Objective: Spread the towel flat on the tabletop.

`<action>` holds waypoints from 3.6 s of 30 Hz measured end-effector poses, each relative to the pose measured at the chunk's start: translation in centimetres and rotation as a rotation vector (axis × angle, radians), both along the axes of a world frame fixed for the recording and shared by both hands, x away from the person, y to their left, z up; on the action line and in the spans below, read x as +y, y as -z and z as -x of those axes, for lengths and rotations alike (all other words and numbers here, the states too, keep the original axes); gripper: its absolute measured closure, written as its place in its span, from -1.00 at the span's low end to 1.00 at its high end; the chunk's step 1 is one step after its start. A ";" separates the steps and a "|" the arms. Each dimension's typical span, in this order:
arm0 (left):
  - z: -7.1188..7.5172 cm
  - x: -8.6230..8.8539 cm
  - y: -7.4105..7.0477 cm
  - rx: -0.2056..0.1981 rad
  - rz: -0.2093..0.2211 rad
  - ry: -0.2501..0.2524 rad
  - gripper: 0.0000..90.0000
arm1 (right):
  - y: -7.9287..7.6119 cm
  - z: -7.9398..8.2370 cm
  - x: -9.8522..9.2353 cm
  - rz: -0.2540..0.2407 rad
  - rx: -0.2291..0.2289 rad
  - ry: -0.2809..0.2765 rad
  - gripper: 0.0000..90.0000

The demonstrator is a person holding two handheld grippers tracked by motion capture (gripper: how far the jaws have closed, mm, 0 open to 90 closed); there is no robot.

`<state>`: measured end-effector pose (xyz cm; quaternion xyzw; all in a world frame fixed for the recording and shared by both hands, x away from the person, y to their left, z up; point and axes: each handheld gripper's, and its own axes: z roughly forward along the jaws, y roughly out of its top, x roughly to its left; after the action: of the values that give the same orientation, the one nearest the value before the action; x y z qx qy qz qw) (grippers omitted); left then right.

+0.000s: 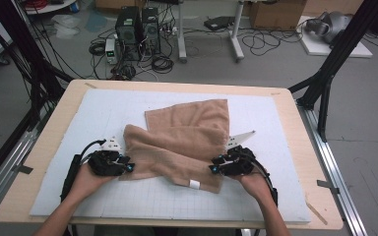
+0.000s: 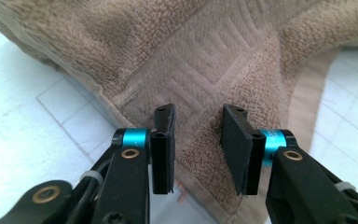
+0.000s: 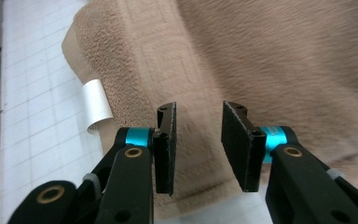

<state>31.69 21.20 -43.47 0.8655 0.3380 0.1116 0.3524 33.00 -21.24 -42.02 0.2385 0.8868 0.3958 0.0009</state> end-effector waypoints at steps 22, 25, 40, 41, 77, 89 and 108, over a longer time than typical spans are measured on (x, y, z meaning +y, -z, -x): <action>0.2 -0.5 -0.2 0.027 0.012 0.028 0.24 | 0.7 0.6 1.1 0.032 -0.057 0.022 0.48; 0.5 -1.0 0.0 -0.018 -0.022 0.033 0.33 | 1.5 0.5 2.2 0.102 -0.032 -0.008 0.48; 0.7 -1.4 0.0 -0.025 -0.028 0.033 0.79 | 1.9 0.7 2.1 0.092 -0.076 0.035 0.87; 0.7 -1.4 0.0 -0.023 -0.028 0.035 0.81 | 1.9 0.6 2.1 0.091 -0.078 0.035 0.95; 9.4 0.9 -5.6 -0.129 0.110 0.179 0.46 | -4.4 7.4 -1.1 -0.118 -0.137 -0.107 0.91; 4.6 -2.3 -0.6 -0.010 0.013 0.161 0.36 | 1.0 4.3 1.6 0.059 -0.031 -0.059 0.47; 8.7 -1.3 -1.0 -0.071 0.084 0.210 0.90 | 0.8 7.0 1.0 -0.007 -0.036 -0.111 0.94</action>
<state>22.99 19.90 -42.45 0.8762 0.2371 0.0904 0.4097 26.00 -20.28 -42.85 0.1820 0.8970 0.4027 -0.0058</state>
